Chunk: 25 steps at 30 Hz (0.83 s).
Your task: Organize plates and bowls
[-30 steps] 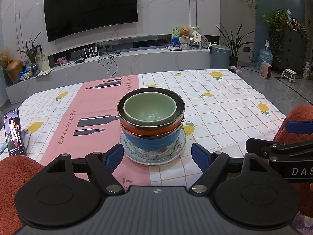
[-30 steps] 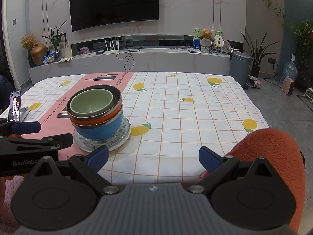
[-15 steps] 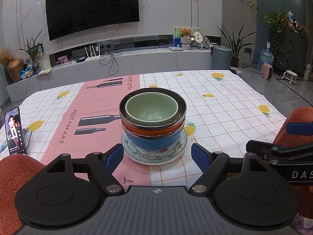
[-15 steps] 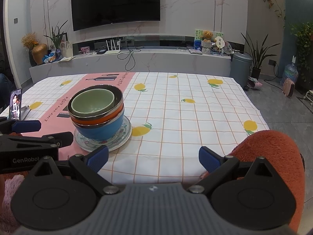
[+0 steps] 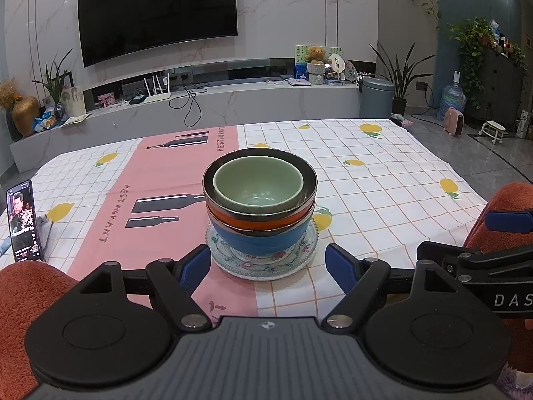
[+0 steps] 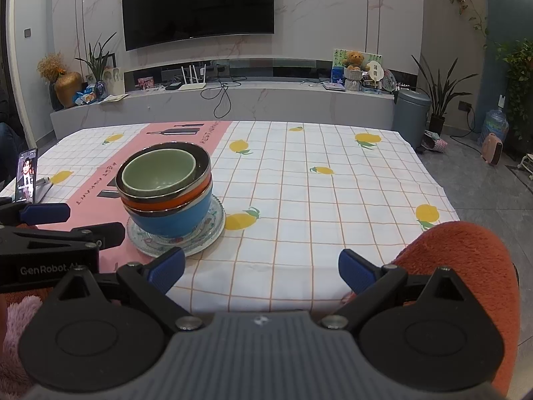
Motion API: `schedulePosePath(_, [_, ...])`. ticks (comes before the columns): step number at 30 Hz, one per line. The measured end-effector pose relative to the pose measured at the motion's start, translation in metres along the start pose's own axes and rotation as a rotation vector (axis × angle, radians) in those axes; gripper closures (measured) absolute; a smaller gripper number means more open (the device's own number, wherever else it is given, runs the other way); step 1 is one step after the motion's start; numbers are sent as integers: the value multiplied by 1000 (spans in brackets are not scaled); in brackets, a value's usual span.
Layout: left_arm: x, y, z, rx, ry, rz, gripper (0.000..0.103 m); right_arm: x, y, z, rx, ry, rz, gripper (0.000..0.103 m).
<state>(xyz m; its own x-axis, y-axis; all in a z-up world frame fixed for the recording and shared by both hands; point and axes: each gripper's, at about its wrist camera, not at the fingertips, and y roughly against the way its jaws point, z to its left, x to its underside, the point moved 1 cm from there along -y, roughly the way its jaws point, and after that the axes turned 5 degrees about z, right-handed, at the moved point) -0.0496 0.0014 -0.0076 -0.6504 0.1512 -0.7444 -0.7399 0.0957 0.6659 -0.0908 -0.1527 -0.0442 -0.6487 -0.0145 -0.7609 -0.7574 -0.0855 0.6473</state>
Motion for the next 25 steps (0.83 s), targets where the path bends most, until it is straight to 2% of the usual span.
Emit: schedulePosePath(25, [4,-2,0,6,7,9,12,1,-4,-3,-3,8,11,6])
